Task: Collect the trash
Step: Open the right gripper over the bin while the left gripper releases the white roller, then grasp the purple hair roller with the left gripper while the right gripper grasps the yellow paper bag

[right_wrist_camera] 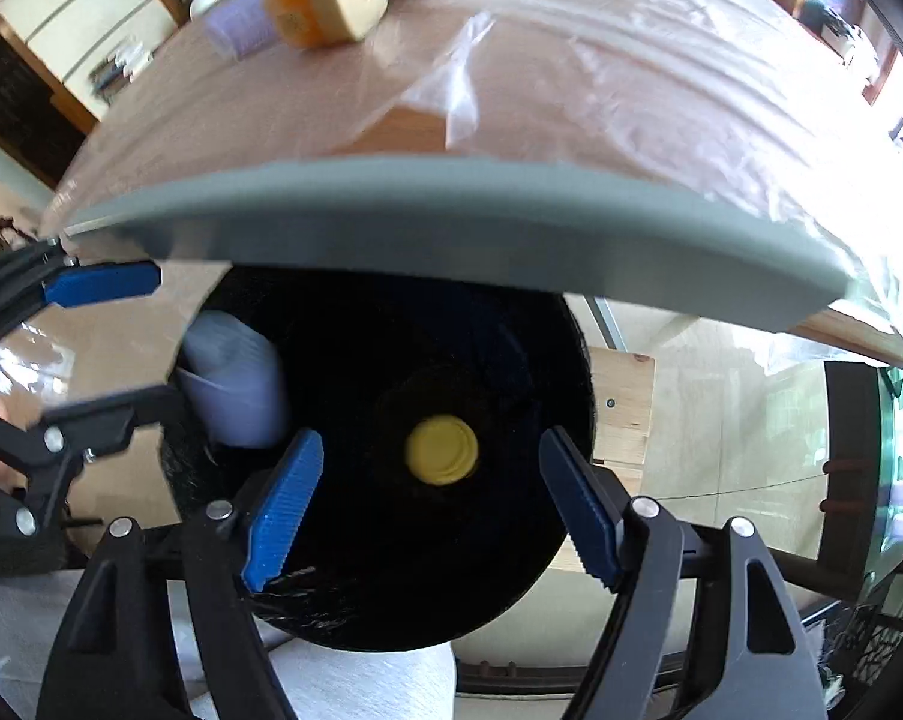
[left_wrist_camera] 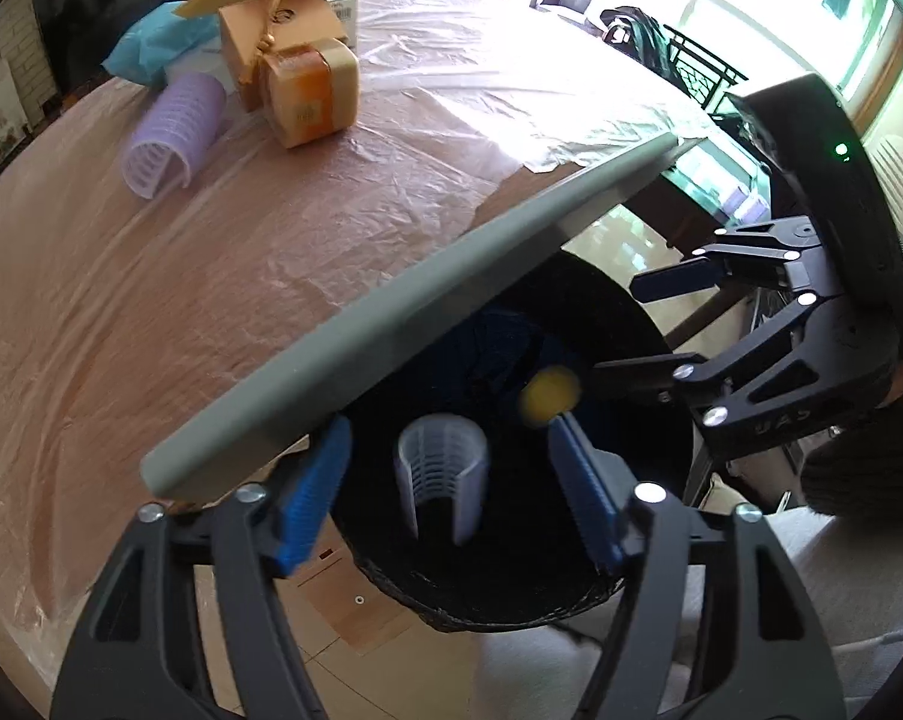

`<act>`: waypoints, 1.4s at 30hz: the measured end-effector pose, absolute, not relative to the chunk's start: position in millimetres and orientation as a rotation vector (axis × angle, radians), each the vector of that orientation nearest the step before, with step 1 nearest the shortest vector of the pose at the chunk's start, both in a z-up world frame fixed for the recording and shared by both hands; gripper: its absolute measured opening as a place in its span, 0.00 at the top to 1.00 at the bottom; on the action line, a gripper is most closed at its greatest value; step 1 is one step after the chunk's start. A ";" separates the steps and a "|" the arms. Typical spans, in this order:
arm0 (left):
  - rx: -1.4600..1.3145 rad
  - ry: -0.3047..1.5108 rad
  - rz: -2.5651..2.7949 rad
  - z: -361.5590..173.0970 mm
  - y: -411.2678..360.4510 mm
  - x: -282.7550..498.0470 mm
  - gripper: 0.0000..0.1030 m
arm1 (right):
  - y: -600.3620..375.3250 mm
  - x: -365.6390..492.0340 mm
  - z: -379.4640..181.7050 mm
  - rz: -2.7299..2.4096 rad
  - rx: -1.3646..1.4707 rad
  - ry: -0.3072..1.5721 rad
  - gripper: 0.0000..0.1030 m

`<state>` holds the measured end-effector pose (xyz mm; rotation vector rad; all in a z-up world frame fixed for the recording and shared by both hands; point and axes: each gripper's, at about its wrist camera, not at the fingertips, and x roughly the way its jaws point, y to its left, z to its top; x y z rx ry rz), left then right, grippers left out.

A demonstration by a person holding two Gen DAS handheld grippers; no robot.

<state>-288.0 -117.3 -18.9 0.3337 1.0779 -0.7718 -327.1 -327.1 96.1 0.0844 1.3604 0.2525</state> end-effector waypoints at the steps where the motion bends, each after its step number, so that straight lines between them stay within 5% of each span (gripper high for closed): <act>1: 0.332 1.073 -0.770 -15.3 -116.4 -289.4 0.29 | -329.5 -328.1 99.8 0.251 0.094 1.354 0.28; 6: 0.276 1.015 -0.857 21.9 -101.8 -300.6 0.28 | -342.3 -336.9 146.2 0.292 0.141 1.281 0.28; 12: 0.203 0.857 -0.765 72.1 -74.3 -284.0 0.06 | -348.3 -317.4 222.5 0.261 0.050 1.003 0.04; 18: 0.181 0.837 -0.561 72.5 -56.8 -223.7 0.05 | -343.4 -239.4 248.5 0.232 0.005 0.901 0.04; 38: 0.327 0.955 -0.591 27.3 -91.7 -120.7 0.05 | -297.0 -36.8 203.1 0.298 -0.006 1.187 0.04; 42: 0.344 0.971 -0.602 22.8 -97.9 -114.1 0.12 | -301.0 -19.4 188.9 0.299 0.059 1.245 0.04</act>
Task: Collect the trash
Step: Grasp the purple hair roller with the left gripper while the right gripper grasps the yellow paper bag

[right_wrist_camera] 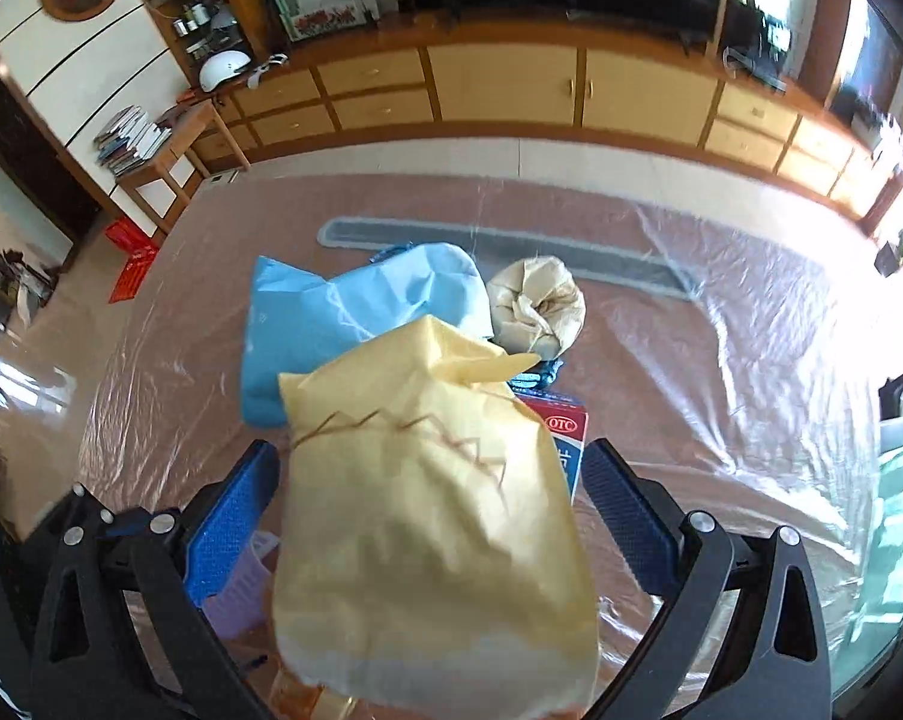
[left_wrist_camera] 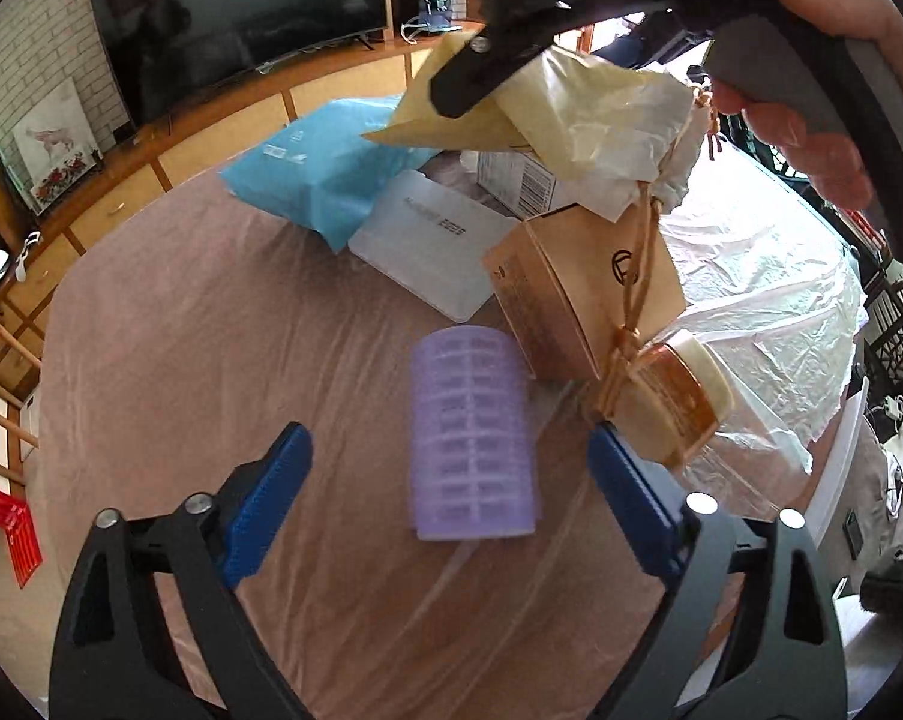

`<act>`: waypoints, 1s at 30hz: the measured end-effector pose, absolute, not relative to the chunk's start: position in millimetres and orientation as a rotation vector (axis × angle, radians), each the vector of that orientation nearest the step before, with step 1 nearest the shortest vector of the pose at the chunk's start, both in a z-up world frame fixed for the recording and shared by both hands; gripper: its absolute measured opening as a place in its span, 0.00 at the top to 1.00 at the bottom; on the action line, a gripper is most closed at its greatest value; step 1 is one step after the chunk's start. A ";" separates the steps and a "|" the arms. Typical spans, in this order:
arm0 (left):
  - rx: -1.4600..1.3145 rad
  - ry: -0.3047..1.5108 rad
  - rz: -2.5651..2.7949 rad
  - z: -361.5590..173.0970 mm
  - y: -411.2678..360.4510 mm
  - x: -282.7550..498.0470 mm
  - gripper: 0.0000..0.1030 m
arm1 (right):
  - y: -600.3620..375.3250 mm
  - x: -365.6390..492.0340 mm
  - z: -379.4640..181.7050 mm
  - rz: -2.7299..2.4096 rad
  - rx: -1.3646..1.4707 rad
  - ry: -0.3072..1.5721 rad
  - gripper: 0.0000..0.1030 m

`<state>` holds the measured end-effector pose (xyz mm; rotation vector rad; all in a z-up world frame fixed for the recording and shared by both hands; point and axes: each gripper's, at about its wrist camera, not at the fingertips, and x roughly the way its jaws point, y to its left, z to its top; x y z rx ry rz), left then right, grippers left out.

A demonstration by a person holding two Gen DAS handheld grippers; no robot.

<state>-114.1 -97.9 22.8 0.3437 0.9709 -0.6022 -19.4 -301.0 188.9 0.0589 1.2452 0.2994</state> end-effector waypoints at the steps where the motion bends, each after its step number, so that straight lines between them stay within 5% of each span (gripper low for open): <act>1: 0.345 0.977 -0.604 21.5 -98.3 -112.5 0.16 | -300.9 -15.6 185.8 0.305 0.080 1.259 0.04; 6: 0.338 1.010 -0.617 17.0 -97.9 -106.6 0.31 | -312.8 -11.0 177.6 0.331 0.205 1.278 0.09; 8: 0.336 1.023 -0.626 15.2 -97.3 -105.6 0.38 | -316.9 -11.7 179.4 0.356 0.230 1.263 0.28; 14: 0.354 1.014 -0.609 13.5 -99.1 -107.5 0.57 | -333.1 -18.8 184.3 0.379 0.291 1.244 0.42; 30: 0.215 0.941 -0.516 39.3 -86.6 -127.0 0.57 | -379.3 -91.3 234.0 0.438 0.347 1.069 0.45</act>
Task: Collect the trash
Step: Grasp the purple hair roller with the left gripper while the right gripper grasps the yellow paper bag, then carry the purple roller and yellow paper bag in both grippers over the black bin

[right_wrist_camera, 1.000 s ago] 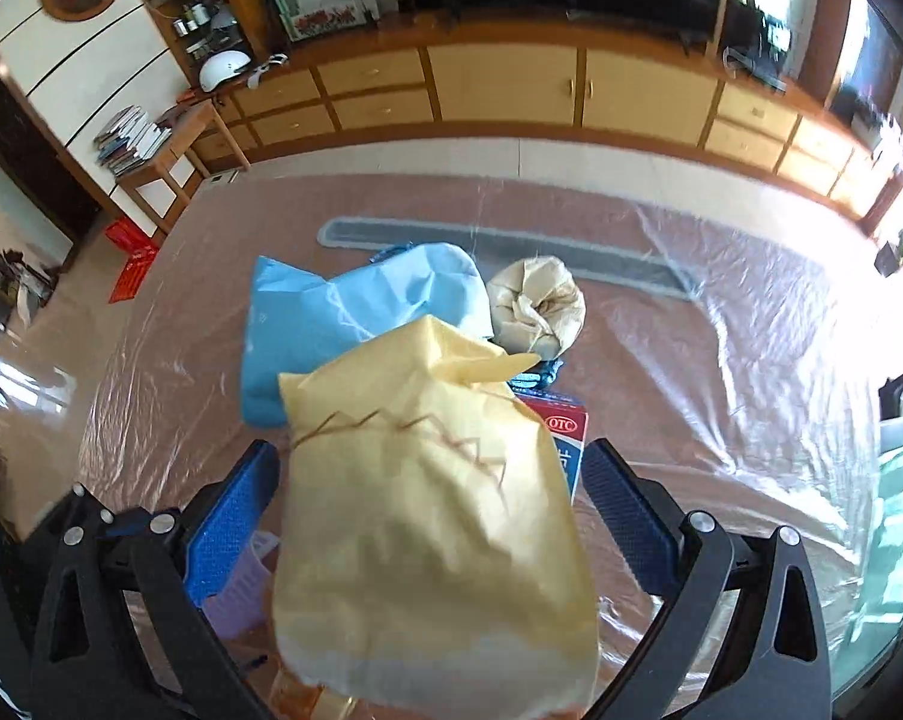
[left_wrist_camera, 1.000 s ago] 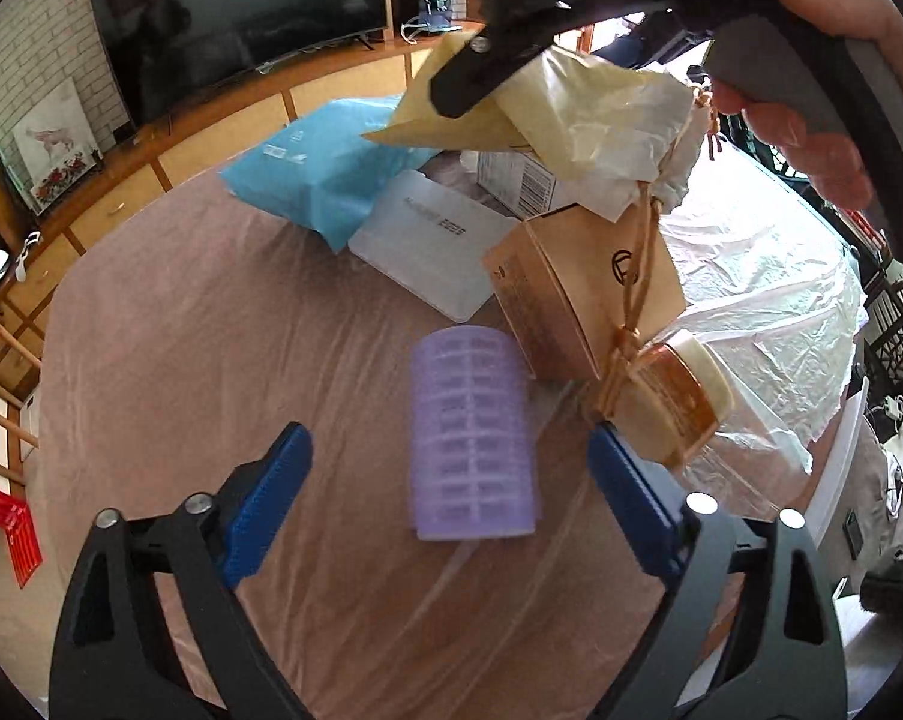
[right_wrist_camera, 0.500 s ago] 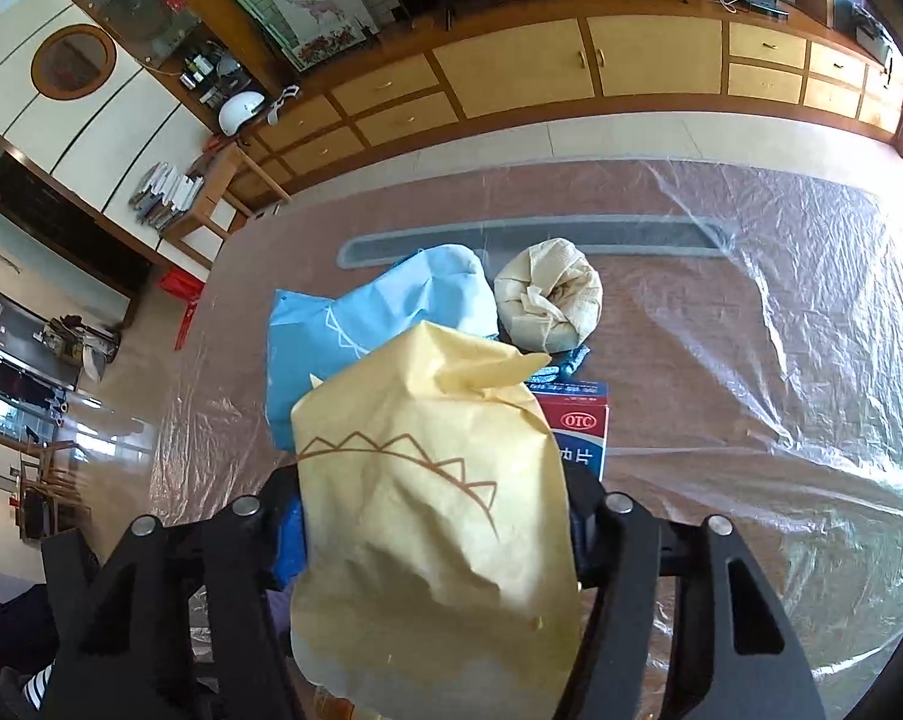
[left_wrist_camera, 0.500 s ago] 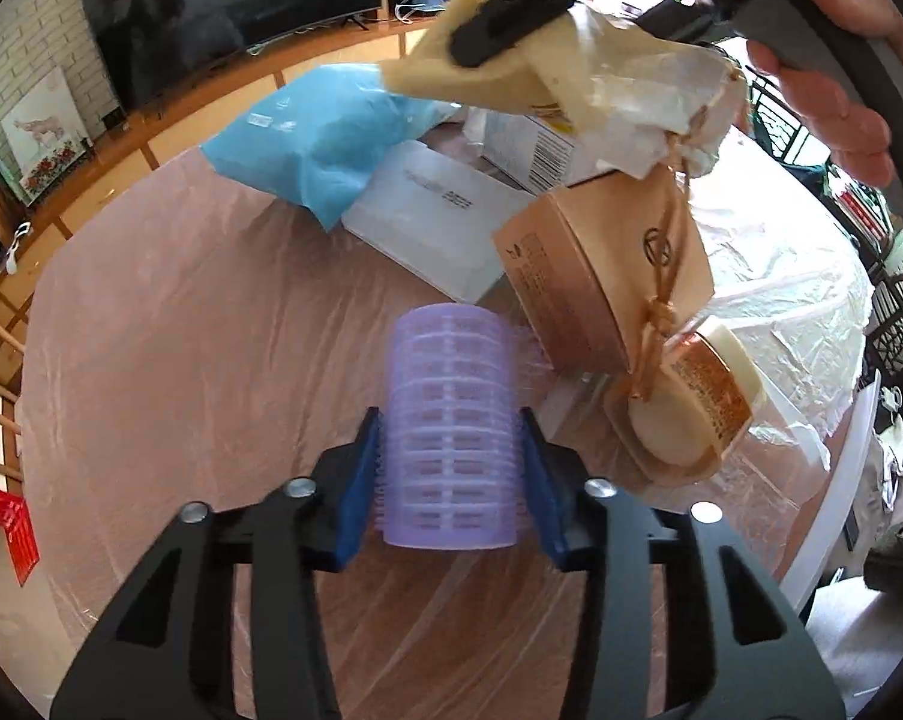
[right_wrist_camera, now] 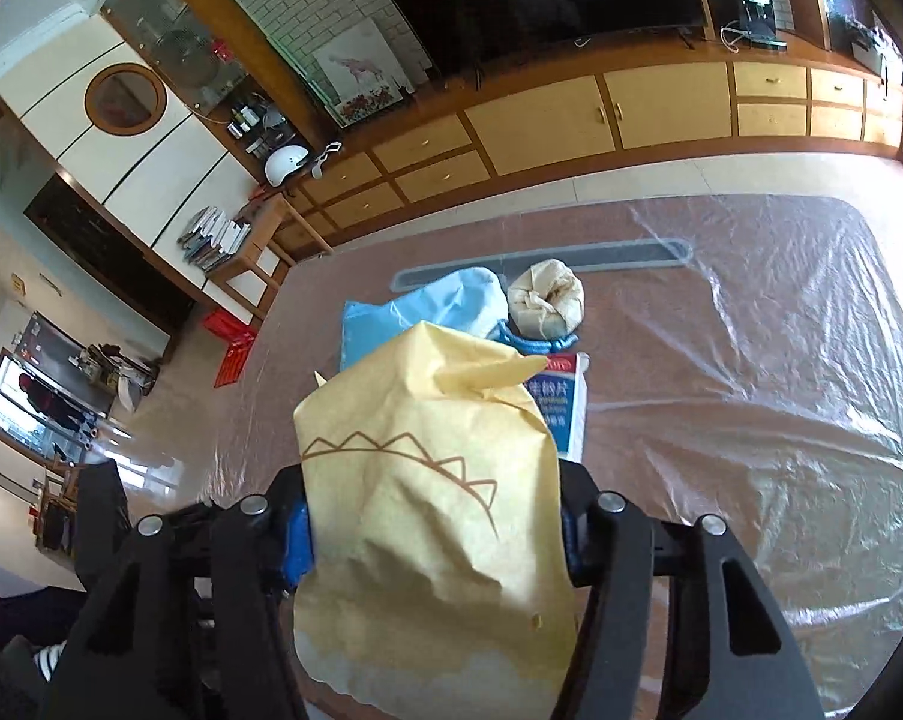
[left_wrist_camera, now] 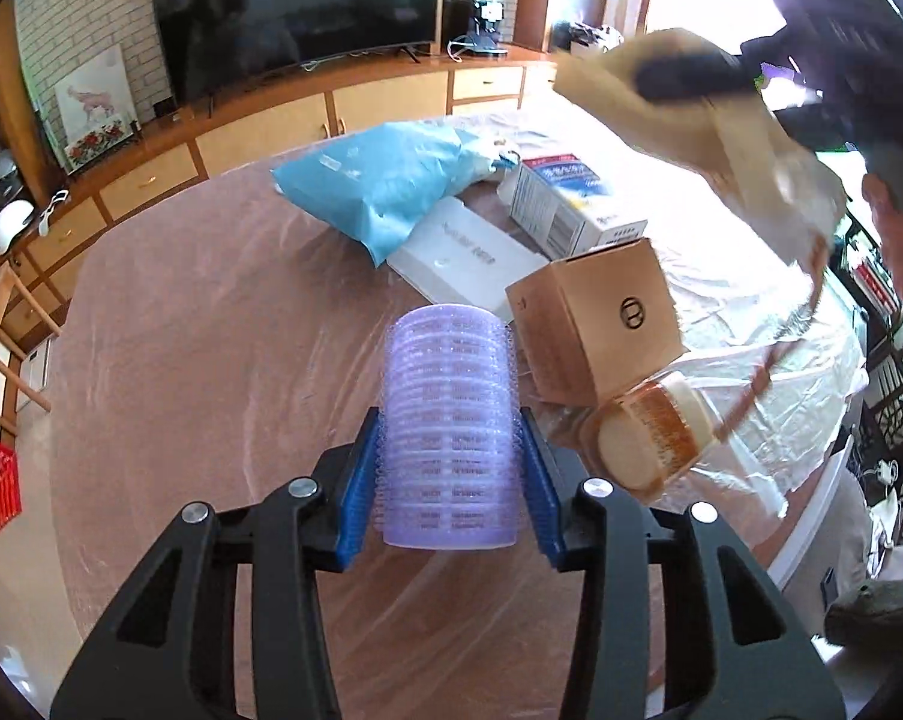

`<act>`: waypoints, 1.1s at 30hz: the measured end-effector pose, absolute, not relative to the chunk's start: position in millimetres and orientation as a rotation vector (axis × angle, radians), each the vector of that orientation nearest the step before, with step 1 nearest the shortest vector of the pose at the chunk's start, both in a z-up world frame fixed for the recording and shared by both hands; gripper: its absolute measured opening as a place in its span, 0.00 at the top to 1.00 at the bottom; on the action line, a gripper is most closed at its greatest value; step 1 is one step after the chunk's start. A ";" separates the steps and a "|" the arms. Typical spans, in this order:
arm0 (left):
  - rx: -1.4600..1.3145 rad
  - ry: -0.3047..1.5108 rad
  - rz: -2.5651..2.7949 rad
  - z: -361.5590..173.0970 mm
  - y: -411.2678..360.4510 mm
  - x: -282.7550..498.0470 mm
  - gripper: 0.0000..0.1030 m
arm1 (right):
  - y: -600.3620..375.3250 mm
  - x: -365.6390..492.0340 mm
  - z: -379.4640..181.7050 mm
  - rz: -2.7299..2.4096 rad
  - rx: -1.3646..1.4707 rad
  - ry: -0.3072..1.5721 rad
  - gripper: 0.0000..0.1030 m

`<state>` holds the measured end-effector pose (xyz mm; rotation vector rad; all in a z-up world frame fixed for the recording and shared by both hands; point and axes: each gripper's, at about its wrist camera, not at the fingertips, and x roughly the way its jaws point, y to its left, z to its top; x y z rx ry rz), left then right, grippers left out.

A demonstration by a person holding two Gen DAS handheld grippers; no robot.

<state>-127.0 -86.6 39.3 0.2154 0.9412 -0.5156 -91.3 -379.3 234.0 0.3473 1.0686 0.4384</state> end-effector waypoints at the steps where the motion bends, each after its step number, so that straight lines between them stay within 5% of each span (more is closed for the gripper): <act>1: 0.208 0.937 -0.513 41.5 -86.7 -129.5 0.57 | -379.5 -98.6 235.6 0.433 0.335 1.066 0.46; 33: 0.144 0.898 -0.601 65.3 -81.8 -213.6 0.57 | -394.8 -258.1 233.5 0.393 0.414 1.060 0.48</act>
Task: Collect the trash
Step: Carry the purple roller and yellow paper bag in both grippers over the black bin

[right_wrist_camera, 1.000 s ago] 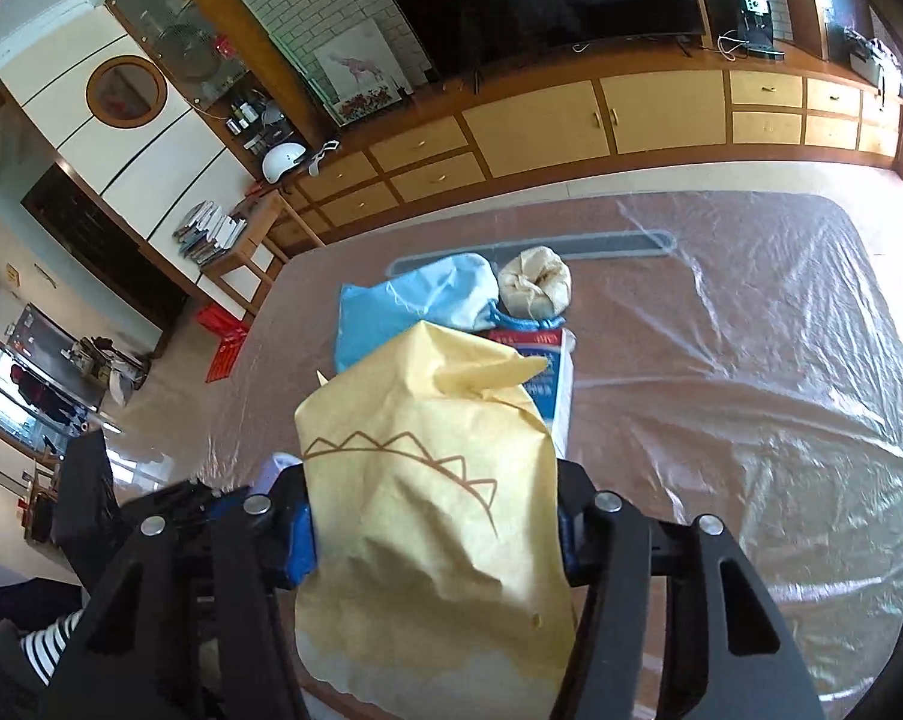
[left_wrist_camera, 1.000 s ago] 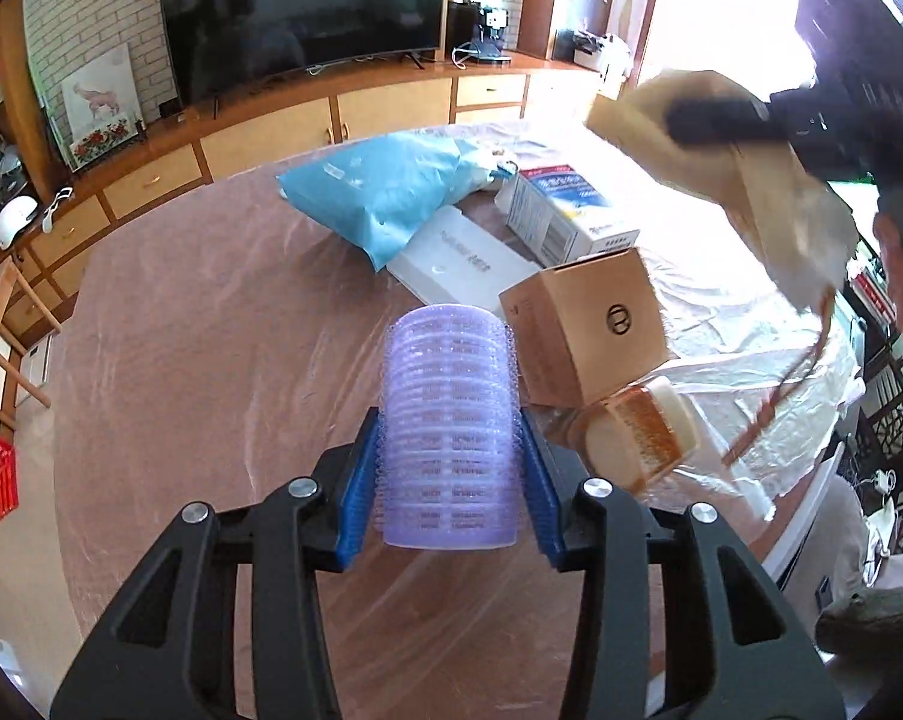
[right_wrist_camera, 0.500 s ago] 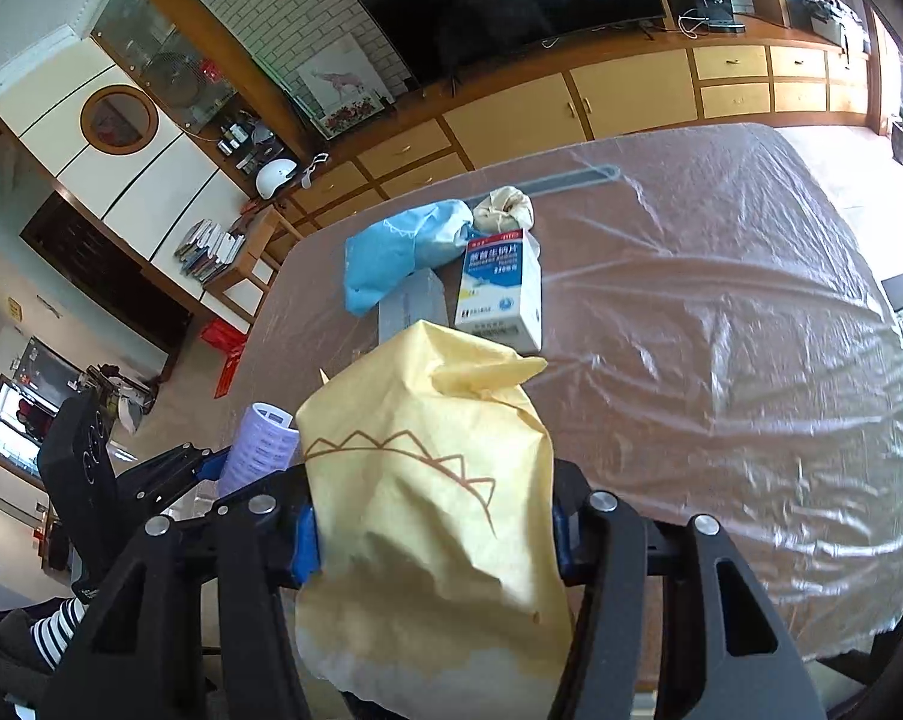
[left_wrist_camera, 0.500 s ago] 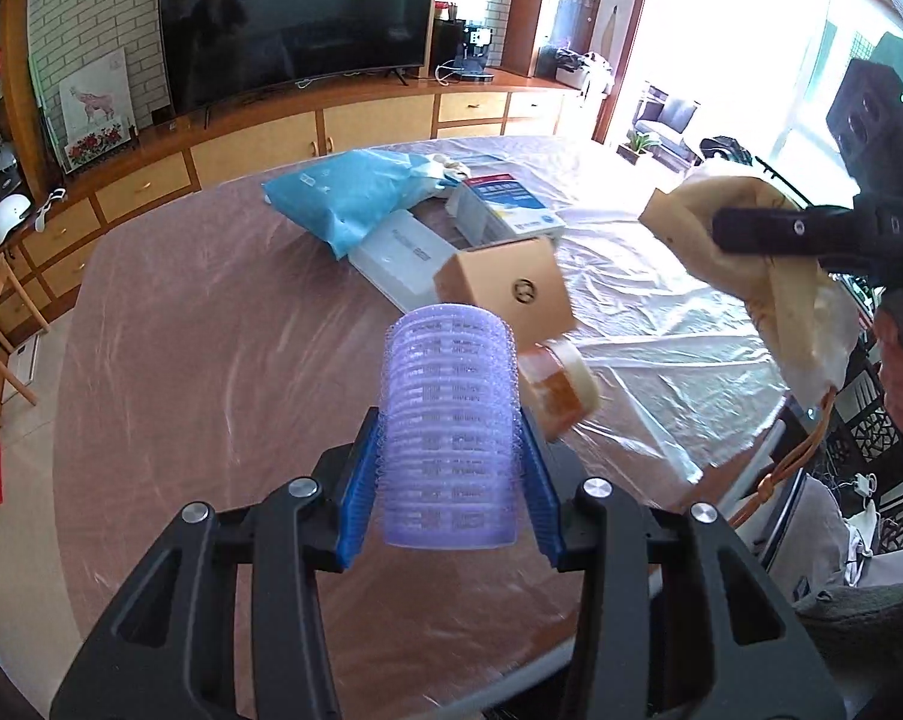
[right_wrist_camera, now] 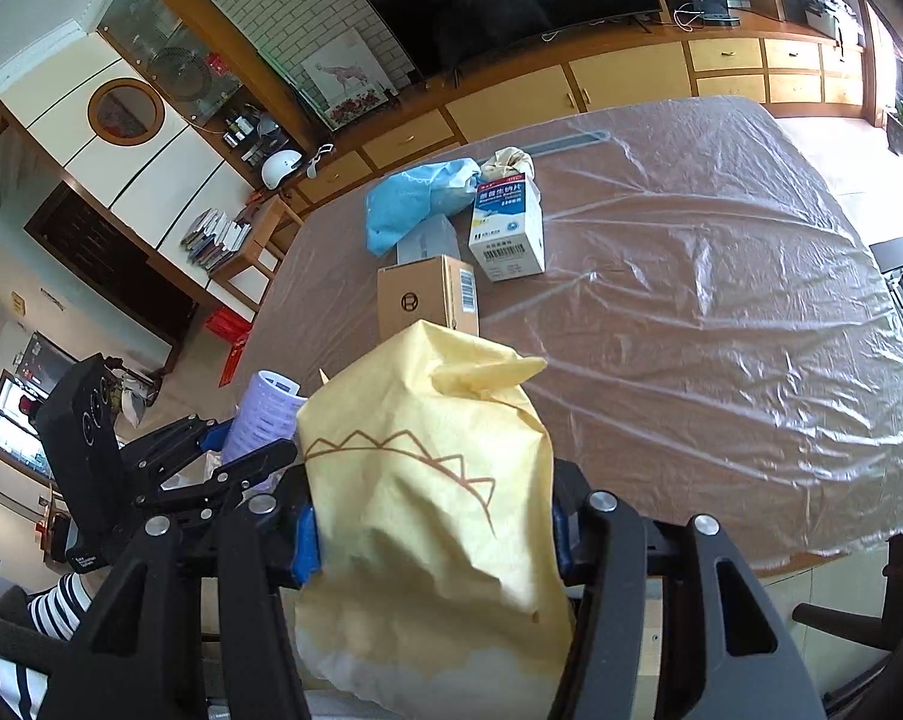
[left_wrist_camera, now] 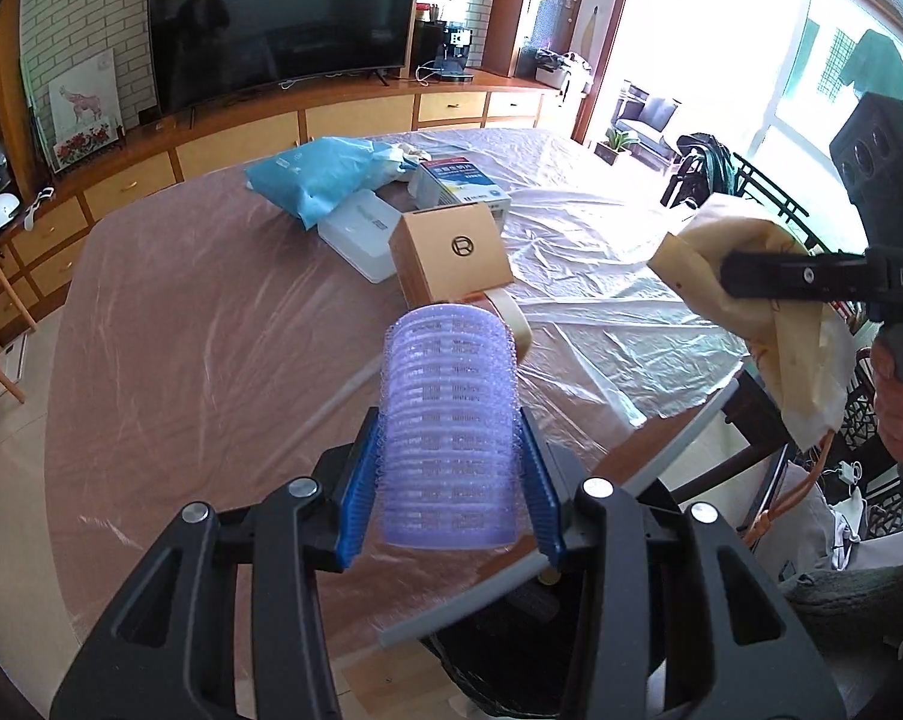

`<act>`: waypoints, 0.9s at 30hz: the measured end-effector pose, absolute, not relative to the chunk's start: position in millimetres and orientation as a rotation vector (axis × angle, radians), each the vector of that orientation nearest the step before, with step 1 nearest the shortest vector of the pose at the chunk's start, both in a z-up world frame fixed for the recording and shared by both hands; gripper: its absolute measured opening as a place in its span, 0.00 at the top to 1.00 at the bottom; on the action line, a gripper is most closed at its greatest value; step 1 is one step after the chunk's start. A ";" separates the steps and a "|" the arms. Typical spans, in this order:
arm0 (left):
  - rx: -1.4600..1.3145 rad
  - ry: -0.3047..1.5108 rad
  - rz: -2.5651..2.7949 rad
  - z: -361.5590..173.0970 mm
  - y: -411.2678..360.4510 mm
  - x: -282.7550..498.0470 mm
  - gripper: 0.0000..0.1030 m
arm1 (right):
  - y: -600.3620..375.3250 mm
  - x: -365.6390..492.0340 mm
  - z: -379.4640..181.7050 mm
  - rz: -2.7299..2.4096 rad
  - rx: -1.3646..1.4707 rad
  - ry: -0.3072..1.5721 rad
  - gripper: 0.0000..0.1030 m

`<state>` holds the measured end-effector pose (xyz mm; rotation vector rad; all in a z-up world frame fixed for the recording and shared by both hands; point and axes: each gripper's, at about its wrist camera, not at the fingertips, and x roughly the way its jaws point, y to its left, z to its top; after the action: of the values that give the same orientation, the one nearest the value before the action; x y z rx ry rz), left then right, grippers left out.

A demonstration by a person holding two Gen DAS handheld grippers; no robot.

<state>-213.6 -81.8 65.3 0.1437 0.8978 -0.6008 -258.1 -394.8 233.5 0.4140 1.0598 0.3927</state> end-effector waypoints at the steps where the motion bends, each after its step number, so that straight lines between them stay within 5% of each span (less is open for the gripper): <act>1: 0.142 0.899 -0.603 65.5 -82.4 -215.7 0.57 | -395.1 -260.9 233.6 0.394 0.417 1.061 0.48; 27: 0.190 0.933 -0.673 53.5 -88.6 -265.4 0.57 | -373.1 -317.9 207.7 0.453 0.389 1.167 0.48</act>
<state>-265.4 -88.6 53.5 0.1896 0.9335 -0.6729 -317.9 -373.1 207.7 0.3888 1.1673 0.4527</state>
